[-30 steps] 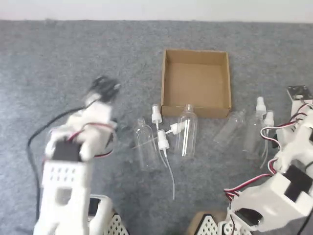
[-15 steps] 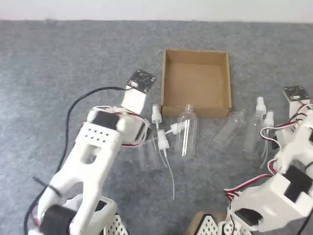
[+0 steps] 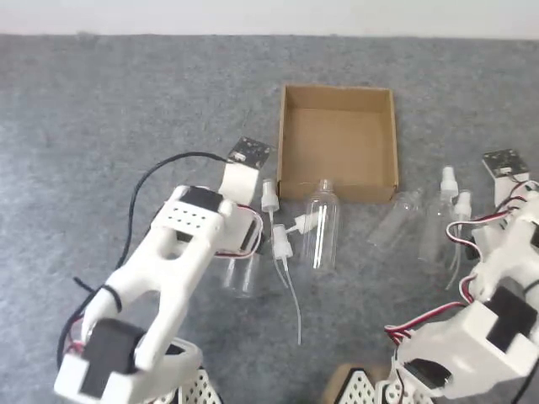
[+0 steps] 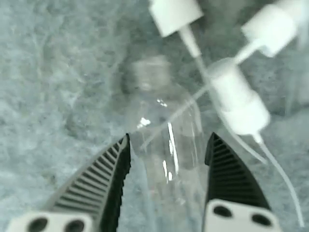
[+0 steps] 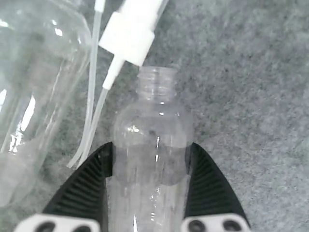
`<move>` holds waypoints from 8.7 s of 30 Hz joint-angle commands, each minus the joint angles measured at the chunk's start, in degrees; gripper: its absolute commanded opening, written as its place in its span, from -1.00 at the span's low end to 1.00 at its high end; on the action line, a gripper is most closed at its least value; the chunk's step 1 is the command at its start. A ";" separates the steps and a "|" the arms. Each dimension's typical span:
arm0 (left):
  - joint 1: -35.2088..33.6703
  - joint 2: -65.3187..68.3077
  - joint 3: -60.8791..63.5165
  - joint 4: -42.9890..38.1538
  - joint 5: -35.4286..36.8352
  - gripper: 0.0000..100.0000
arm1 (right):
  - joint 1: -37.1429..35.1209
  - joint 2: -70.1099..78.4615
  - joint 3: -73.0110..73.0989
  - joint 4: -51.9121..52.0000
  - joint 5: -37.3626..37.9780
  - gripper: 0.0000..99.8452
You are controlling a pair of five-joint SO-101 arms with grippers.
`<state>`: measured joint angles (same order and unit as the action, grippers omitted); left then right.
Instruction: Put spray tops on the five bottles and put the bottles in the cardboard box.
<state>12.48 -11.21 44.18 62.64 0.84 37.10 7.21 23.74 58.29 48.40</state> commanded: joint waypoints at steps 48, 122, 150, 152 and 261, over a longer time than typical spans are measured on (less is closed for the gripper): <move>-3.43 6.59 -23.34 -4.92 -4.31 -0.61 | 1.36 -1.10 1.05 0.04 0.79 -0.99; -1.05 38.86 -43.30 -3.34 4.66 -0.72 | 1.71 -1.36 4.22 -4.53 0.79 -0.99; -1.23 33.76 -41.80 4.75 3.69 -0.93 | 1.71 -1.10 4.22 -4.09 0.79 -0.99; -1.14 35.16 -41.80 5.10 2.37 -0.93 | 1.71 -1.10 4.22 -4.09 0.79 -0.99; -10.64 -53.98 20.53 -6.15 -7.12 -0.97 | 3.21 1.10 -26.29 16.22 3.69 -0.51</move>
<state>1.76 -64.04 65.36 58.15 -5.85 38.95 7.91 3.25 74.20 50.51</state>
